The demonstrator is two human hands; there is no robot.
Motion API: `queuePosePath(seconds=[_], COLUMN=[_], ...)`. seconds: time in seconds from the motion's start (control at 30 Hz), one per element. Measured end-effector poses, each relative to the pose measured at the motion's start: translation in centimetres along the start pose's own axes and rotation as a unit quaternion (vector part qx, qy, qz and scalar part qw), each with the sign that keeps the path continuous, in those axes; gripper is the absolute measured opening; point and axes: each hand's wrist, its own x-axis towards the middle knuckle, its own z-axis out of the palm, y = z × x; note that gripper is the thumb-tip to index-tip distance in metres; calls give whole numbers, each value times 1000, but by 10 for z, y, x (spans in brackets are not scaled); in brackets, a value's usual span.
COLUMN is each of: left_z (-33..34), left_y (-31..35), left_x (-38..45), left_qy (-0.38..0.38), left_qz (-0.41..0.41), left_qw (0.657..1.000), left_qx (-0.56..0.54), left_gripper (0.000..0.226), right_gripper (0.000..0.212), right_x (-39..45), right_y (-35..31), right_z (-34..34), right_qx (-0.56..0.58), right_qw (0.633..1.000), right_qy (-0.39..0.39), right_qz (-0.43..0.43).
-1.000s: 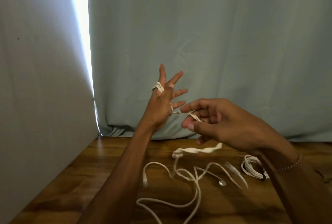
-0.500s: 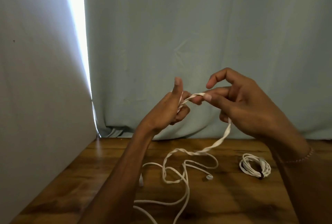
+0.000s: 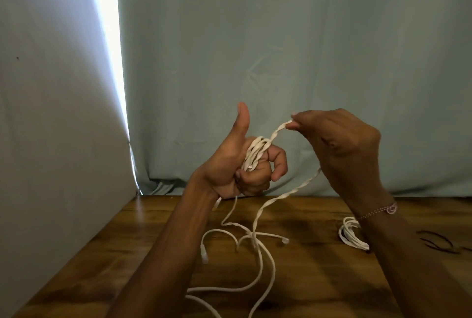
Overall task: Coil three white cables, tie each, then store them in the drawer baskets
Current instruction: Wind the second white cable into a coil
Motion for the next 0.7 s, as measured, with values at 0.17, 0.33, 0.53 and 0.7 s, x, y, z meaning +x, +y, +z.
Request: queuePosePath(seconds=[0.17, 0.33, 0.53, 0.7], left_z=[9, 5, -6, -21], left_y=[-1, 4, 8, 7], left_x=[1, 4, 5, -3], left_qy=[27, 138, 182, 283], left_qz=[83, 173, 240, 262], left_qw=[996, 974, 949, 921], left_qx=[-11, -58, -89, -47], left_gripper=[36, 52, 75, 87], right_gripper=[57, 72, 71, 37], right_x=[-6, -20, -13, 5], right_y=[-11, -28, -62, -69], right_z=[22, 40, 33, 14], right_qx=[87, 98, 105, 156], right_qw=[983, 903, 854, 827], right_qy=[-136, -385, -479, -462], right_qz=[83, 163, 175, 279])
